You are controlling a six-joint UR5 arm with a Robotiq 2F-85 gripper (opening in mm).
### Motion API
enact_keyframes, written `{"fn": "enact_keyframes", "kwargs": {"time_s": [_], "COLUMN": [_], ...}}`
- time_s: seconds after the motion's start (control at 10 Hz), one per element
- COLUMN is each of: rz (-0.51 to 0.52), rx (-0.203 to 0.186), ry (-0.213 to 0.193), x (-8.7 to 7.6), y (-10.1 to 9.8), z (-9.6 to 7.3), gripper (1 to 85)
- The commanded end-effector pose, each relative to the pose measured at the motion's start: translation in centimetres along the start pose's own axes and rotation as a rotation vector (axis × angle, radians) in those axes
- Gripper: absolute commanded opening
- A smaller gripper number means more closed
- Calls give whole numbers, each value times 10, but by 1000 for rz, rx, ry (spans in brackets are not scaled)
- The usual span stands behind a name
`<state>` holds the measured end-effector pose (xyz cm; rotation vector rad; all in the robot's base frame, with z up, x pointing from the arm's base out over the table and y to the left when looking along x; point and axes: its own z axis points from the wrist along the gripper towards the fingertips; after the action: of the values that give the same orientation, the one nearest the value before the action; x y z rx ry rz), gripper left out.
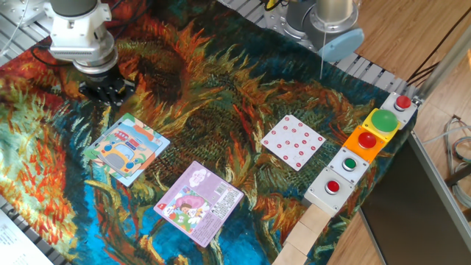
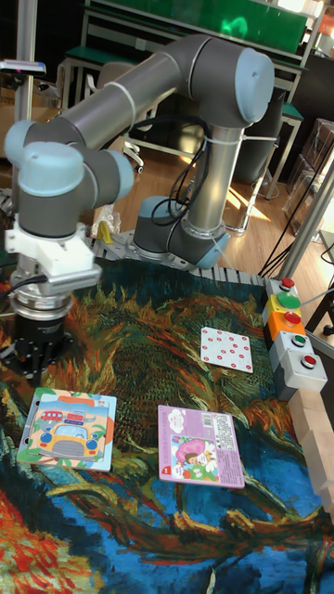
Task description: Assemble one piece of a puzzle
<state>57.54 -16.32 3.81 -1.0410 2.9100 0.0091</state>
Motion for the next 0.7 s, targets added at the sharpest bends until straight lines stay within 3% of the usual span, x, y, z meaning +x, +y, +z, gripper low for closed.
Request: {"fn": "enact_keyframes", "kwargs": {"time_s": [0.0, 0.4, 0.5, 0.6], "rz": [47, -46, -34, 13], "rx": [1, 52, 46, 4], "ry": [8, -16, -36, -55], "x": [-36, -43, -48, -73], "y": [27, 14, 15, 37], "z": [-18, -18, -18, -17], "gripper": [13, 13, 13, 13]}}
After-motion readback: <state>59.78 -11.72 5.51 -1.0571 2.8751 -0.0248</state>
